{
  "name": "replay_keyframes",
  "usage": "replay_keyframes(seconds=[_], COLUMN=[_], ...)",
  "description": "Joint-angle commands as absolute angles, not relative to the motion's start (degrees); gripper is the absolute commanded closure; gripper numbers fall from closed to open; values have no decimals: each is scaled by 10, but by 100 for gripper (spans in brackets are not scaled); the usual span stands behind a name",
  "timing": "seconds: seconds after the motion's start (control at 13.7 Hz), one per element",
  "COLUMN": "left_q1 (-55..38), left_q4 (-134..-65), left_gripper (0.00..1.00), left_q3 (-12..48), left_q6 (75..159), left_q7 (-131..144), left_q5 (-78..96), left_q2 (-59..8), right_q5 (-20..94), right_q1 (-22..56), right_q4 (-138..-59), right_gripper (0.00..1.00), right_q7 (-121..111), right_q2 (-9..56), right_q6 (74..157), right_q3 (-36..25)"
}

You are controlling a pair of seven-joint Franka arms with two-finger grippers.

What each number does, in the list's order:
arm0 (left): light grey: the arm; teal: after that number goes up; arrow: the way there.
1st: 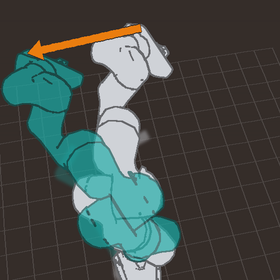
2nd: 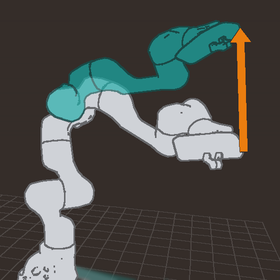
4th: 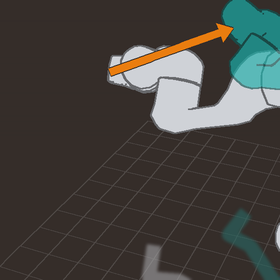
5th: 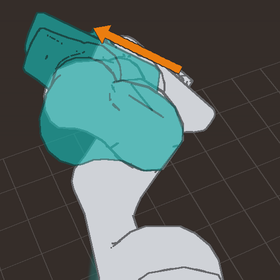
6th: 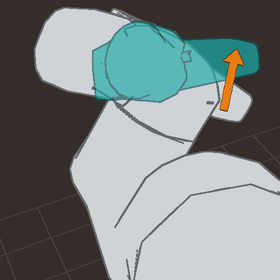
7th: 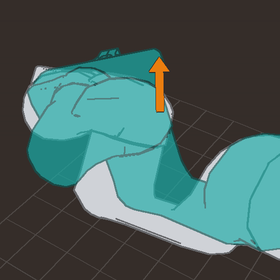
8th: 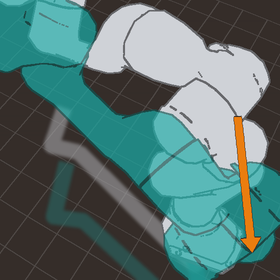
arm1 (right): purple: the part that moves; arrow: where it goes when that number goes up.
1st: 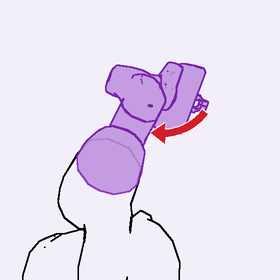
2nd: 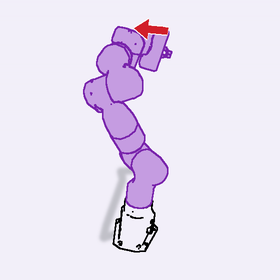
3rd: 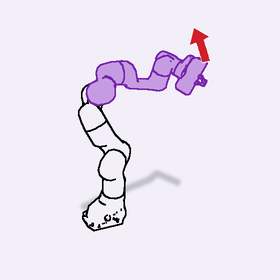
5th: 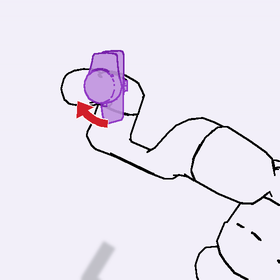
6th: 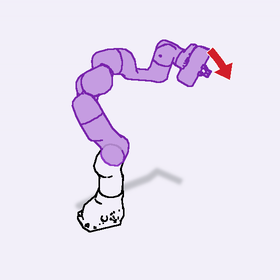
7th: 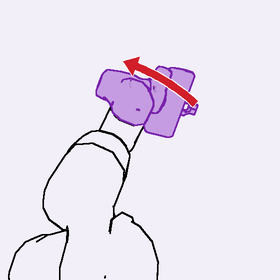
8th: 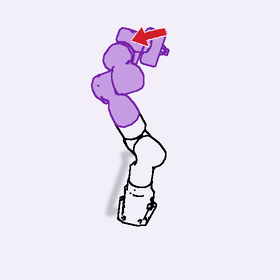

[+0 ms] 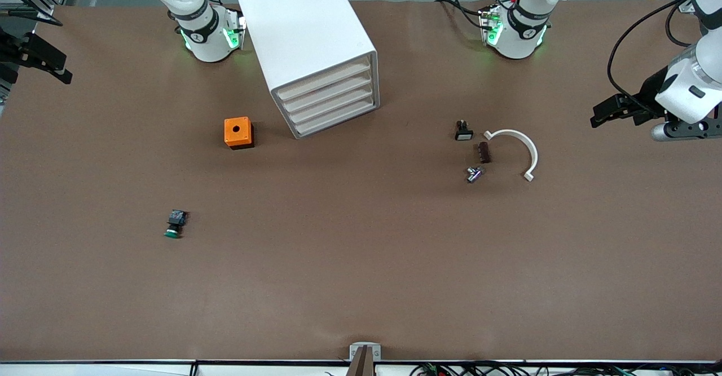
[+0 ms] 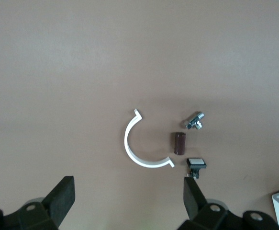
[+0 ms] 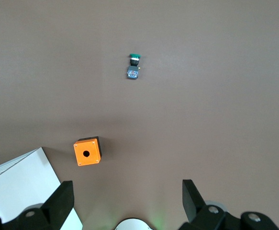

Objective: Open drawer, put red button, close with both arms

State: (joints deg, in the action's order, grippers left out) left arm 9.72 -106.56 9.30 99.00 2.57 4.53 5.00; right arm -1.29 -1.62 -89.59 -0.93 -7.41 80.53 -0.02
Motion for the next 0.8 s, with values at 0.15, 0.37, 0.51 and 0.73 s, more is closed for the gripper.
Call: replay_keyframes(seconds=[0.15,0.37,0.51,0.73], left_q1=[60,-8,-33,-53], left_q4=[-963,-916,-904,-891], left_gripper=[0,0,0,0], left_q3=[76,7,-19,-49], left_q6=[991,991,991,991], left_q7=[30,29,30,30], left_q5=[28,29,30,31], left_q2=[-29,-61,-69,-77], right_q5=[-23,-15,-13,14], right_q1=[-32,-50,-54,-54], right_q4=[-901,-901,-902,-904], right_gripper=[0,0,0,0], right_q7=[5,5,5,6], right_q2=[-82,-82,-82,-81], right_q6=[809,806,804,800], right_q3=[-7,-9,-10,-10])
